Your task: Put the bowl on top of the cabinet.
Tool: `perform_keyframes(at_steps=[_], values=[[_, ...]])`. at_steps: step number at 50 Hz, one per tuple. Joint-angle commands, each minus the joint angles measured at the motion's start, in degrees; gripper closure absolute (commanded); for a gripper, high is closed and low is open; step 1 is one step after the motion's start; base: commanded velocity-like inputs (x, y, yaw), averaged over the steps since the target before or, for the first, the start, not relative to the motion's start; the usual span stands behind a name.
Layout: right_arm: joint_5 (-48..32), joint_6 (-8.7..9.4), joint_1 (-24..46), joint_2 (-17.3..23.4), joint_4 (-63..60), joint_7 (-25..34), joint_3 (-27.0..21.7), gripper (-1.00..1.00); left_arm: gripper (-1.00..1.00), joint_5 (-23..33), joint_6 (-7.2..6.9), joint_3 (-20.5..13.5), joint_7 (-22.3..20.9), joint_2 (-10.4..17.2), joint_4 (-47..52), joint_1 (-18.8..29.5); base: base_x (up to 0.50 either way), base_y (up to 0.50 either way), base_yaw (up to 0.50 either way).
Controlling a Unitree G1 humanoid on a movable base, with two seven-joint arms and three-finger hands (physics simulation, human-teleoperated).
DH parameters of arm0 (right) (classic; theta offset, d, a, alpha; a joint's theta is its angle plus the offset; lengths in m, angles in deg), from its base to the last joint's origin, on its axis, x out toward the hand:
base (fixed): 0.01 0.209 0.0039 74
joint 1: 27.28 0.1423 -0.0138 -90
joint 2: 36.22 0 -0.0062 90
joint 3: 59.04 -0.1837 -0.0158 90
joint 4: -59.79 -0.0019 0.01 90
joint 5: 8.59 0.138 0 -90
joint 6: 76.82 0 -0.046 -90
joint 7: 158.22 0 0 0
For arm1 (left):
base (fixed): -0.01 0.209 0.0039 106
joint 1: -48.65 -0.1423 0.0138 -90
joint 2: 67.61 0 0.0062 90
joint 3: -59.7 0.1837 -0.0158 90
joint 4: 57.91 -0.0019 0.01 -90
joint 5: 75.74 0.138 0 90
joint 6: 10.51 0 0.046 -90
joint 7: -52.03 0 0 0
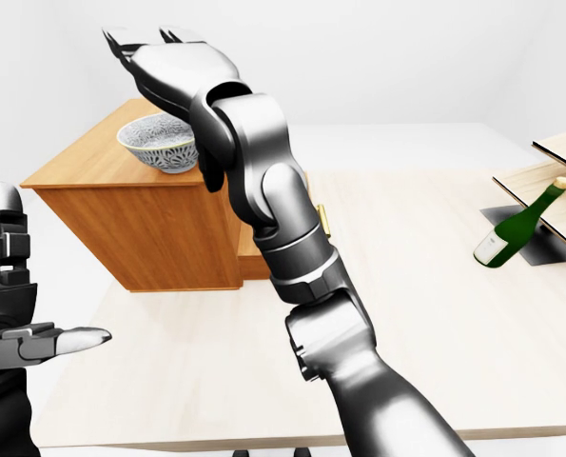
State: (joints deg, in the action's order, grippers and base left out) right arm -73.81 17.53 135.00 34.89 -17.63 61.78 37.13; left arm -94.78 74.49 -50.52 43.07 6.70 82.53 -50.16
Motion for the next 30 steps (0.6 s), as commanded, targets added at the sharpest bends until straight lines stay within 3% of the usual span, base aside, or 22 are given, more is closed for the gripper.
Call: perform_keyframes(at_steps=[1, 13, 30], values=[[-0.6, 0.65, 0.0, 0.1, -0.4, 0.0, 0.0, -1.00, -1.00, 0.1, 0.00, 0.2, 0.0, -0.1, 0.1, -0.1, 0.00, 0.00, 0.00], [-0.6, 0.65, 1.8, 0.8, -0.3, 0.0, -0.6, -1.00, -1.00, 0.2, 0.00, 0.3, 0.0, -0.2, 0.3, -0.2, 0.00, 0.00, 0.00], [3.1, 0.65, 14.3, 8.5, 1.1, 0.0, -4.1, -1.00, -1.00, -0.2, 0.00, 0.0, -0.1, -0.2, 0.8, -0.3, 0.00, 0.00, 0.00]])
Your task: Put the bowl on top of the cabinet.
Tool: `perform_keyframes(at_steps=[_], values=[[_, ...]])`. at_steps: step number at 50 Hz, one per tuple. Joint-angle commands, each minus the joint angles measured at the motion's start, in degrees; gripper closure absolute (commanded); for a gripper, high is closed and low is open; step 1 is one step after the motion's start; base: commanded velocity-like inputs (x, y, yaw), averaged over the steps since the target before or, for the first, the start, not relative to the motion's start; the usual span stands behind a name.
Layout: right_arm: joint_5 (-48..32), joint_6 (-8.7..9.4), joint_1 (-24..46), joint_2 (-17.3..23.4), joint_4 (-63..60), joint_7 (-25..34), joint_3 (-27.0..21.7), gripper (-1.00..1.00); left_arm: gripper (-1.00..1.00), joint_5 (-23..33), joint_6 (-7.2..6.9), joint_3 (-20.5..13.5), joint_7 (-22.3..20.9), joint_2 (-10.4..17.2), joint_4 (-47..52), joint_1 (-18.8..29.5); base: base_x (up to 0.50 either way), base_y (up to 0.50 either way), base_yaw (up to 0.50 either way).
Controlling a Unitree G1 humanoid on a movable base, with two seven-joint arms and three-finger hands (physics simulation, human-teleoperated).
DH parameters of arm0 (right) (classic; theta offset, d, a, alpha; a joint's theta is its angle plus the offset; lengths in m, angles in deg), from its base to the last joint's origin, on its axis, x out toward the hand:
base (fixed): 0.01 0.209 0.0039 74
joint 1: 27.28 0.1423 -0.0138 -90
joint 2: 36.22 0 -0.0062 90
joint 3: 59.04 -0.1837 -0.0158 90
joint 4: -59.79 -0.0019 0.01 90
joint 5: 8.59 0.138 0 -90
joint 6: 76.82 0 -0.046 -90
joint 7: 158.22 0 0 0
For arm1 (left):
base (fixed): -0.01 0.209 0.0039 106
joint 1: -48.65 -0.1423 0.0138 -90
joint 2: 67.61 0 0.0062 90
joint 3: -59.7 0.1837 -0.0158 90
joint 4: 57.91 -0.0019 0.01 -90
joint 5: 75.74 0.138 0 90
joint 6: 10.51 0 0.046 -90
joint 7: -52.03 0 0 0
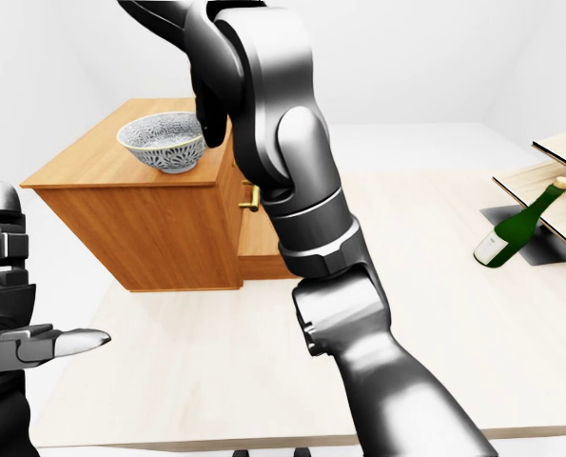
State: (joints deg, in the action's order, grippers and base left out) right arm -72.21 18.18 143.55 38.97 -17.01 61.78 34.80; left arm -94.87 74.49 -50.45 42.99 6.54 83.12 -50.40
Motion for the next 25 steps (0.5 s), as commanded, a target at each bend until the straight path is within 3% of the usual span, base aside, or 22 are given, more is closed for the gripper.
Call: perform_keyframes(at_steps=[1, 8, 25], values=[[1.6, 0.00, 5.9, 4.8, 0.6, 0.0, -1.8, -1.00, -1.00, -0.1, 0.00, -0.1, -0.1, 0.0, 0.3, -0.1, 0.00, 0.00, 0.00], [1.3, 0.00, 6.7, 8.8, -1.4, 0.0, -3.3, -1.00, -1.00, -0.2, 0.00, -0.2, -0.2, -0.1, 0.4, -0.1, 0.00, 0.00, 0.00], [-0.4, 0.00, -2.3, 18.2, -15.2, 0.0, -7.5, -1.00, -1.00, 0.1, 0.00, 0.0, -0.7, -0.4, 0.3, -0.6, 0.00, 0.00, 0.00]])
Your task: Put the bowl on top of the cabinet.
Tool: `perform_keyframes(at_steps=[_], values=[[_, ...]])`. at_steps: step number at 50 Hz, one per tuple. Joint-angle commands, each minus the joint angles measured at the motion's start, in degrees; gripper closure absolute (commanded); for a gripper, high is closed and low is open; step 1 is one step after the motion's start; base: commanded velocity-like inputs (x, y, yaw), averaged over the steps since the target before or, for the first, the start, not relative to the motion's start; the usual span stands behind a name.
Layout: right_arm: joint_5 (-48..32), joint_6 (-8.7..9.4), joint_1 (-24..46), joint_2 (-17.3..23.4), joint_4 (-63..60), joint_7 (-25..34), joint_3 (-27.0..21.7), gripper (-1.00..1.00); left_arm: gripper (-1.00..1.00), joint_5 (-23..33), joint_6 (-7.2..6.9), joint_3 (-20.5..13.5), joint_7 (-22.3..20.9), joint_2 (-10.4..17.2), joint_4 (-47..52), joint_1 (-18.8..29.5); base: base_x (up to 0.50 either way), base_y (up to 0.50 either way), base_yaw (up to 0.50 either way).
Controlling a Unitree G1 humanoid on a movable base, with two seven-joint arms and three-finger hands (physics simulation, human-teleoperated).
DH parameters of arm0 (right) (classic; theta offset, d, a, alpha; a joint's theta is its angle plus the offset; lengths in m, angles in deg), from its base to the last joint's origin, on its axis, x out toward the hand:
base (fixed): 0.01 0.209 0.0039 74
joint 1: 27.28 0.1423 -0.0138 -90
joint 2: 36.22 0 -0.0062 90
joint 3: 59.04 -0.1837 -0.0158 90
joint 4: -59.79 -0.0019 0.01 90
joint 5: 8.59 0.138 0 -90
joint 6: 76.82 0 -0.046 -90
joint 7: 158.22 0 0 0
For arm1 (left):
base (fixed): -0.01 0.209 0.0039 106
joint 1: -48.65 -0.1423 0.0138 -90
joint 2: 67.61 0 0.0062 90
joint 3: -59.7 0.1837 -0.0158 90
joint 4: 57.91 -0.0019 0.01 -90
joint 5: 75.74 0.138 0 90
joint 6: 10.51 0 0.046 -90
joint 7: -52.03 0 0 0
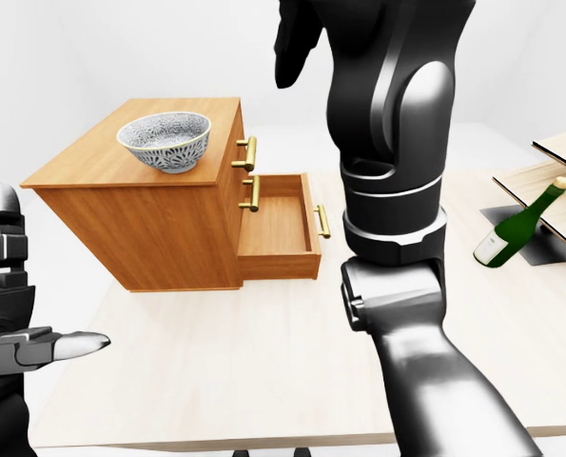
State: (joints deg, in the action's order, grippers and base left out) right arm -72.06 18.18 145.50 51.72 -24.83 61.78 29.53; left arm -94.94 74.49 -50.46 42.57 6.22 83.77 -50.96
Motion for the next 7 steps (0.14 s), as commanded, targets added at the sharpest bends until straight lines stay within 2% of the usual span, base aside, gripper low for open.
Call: perform_keyframes(at_steps=[1, 7], values=[[-0.6, 0.00, -5.3, 5.7, -8.6, 0.0, -2.3, -1.00, -1.00, 0.2, 0.00, 0.0, -0.2, -0.1, -0.4, 0.0, 0.00, 0.00, 0.00], [-2.0, 0.00, -11.4, 8.3, -16.4, 0.0, -4.5, -1.00, -1.00, -0.1, 0.00, -0.3, -0.1, 0.0, -0.2, 0.1, 0.00, 0.00, 0.00]])
